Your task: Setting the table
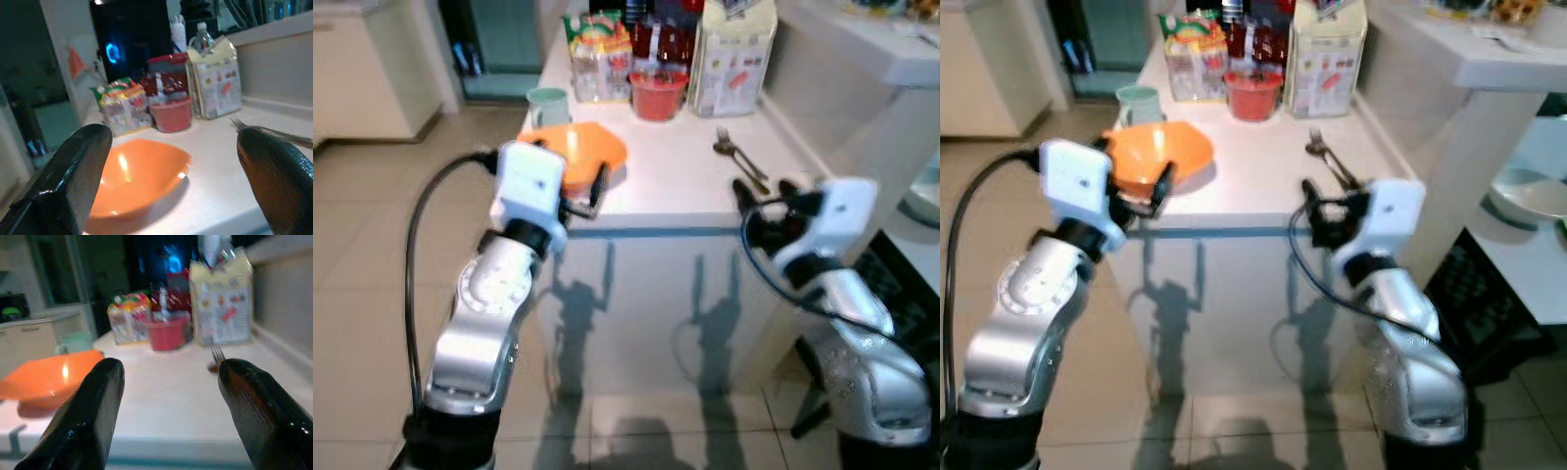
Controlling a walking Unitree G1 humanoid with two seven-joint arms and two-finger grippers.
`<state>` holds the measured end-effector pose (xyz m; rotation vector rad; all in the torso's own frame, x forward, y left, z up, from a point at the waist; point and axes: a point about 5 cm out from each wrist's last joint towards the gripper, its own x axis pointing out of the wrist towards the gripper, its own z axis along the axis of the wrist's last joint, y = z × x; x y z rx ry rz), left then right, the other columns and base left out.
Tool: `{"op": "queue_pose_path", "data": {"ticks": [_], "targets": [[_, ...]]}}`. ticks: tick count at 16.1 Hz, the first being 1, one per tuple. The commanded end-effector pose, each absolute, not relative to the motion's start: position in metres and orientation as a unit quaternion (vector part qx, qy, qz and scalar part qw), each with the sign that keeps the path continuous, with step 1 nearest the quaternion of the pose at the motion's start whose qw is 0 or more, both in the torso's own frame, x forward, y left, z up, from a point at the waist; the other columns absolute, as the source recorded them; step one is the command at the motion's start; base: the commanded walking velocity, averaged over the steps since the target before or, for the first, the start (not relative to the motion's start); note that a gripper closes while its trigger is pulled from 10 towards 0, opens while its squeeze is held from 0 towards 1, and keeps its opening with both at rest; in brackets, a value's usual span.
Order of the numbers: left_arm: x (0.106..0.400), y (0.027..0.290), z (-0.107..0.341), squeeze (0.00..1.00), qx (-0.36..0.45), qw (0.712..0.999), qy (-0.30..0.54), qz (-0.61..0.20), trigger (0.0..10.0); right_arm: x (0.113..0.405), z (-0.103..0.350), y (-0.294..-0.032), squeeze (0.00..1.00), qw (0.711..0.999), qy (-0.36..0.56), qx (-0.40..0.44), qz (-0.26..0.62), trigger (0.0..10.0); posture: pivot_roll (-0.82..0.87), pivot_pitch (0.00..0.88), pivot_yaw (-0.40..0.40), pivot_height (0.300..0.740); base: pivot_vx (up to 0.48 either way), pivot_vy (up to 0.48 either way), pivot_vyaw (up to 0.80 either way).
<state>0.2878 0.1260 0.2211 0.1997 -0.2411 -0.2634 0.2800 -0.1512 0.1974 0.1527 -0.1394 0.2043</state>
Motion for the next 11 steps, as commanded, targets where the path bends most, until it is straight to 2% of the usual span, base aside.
{"op": "queue_pose_path", "data": {"ticks": [1,5,6,11], "targets": [[0.29,0.135,0.227,0.0,0.105,0.979,-0.128,-0.117,10.0,0.285,0.205,-0.137,0.0,0.986,-0.072,0.071,0.134,10.0,0.02,0.0,-0.034,0.74,0.349,0.0,0.0],[0.283,0.139,0.223,0.0,0.108,0.981,-0.126,-0.103,10.0,0.282,0.199,-0.131,0.0,0.984,-0.067,0.081,0.142,10.0,0.06,0.0,-0.07,0.74,0.345,0.0,0.8],[0.283,0.137,0.224,0.0,0.107,0.98,-0.126,-0.107,10.0,0.287,0.2,-0.13,0.0,0.983,-0.068,0.104,0.133,10.0,0.06,0.0,-0.066,0.74,0.349,0.0,0.0],[0.288,0.123,0.22,0.0,0.1,0.977,-0.123,-0.144,10.0,0.29,0.204,-0.143,0.0,0.988,-0.079,0.095,0.092,10.0,0.02,0.0,-0.036,0.74,0.339,0.0,0.0]]}}
